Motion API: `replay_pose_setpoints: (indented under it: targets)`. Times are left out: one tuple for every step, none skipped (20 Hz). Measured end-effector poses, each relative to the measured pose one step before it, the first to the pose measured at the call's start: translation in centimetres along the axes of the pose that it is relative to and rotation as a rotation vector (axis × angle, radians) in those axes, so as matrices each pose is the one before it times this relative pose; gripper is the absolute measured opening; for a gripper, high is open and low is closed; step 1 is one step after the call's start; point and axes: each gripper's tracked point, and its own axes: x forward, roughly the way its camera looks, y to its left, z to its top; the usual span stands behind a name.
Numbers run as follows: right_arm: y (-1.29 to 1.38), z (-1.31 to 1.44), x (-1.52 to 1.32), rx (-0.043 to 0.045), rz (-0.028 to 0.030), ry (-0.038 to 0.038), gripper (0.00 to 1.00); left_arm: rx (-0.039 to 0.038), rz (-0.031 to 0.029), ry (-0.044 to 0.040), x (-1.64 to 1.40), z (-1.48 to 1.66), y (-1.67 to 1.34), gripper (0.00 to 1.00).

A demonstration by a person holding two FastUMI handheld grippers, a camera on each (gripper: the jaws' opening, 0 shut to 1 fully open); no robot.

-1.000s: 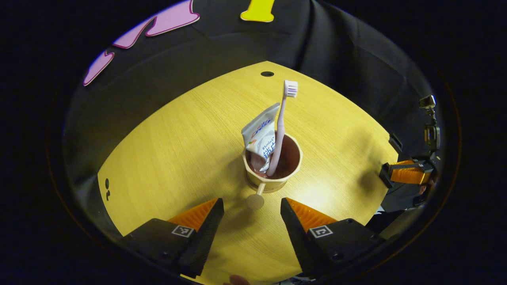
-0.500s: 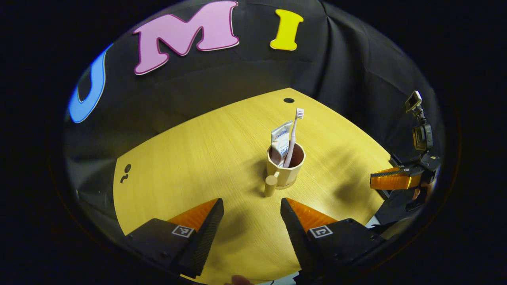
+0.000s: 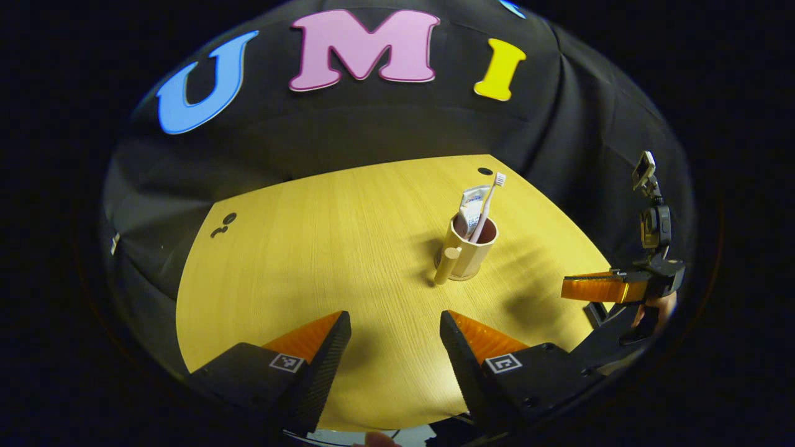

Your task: Put the toothbrush and toothpaste on the desktop into the cup, then pick up the cup and place it on the coaster on the desktop.

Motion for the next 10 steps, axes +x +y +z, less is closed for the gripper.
replay_pose_setpoints:
  targets:
    - [0.114,-0.017,0.065,0.00068,0.00017,0.00044,0.29,-0.02774,0.00593,-0.00528,-0.088,-0.441,0.101,0.90]
    - [0.136,-0.037,0.053,0.00150,-0.00078,0.00150,0.29,-0.02101,0.00246,-0.00672,-0.222,-0.254,0.066,0.90]
    - [0.229,-0.114,0.088,0.00084,0.00037,0.00255,0.30,-0.01053,-0.00136,-0.00810,0.050,-0.200,-0.150,0.90]
    - [0.103,-0.088,0.094,-0.00163,-0.00093,0.00161,0.13,-0.00873,0.00533,-0.00567,-0.133,-0.161,0.138,0.90]
    - [0.134,-0.174,0.054,-0.00307,-0.00225,0.00131,0.32,-0.00719,-0.00019,-0.00208,-0.199,-0.320,0.026,0.90]
    - [0.076,-0.104,0.054,-0.00193,-0.00177,0.00197,0.37,-0.00586,-0.00160,0.00162,-0.086,-0.315,-0.062,0.91]
    - [0.147,-0.101,0.055,-0.00035,-0.00012,0.00117,0.37,-0.00418,-0.00196,0.00689,-0.020,-0.425,-0.100,0.92]
    - [0.159,-0.042,0.050,-0.00062,-0.00025,-0.00012,0.22,-0.00283,-0.00220,0.01080,0.014,-0.507,-0.085,0.93]
    - [0.250,-0.140,0.028,-0.00115,0.00279,0.00084,0.41,-0.00302,-0.00224,0.01045,0.086,-0.408,-0.076,0.93]
    - [0.121,-0.062,0.020,-0.00187,0.00114,0.00117,0.67,-0.00468,-0.00732,0.01364,0.141,-0.376,-0.276,0.93]
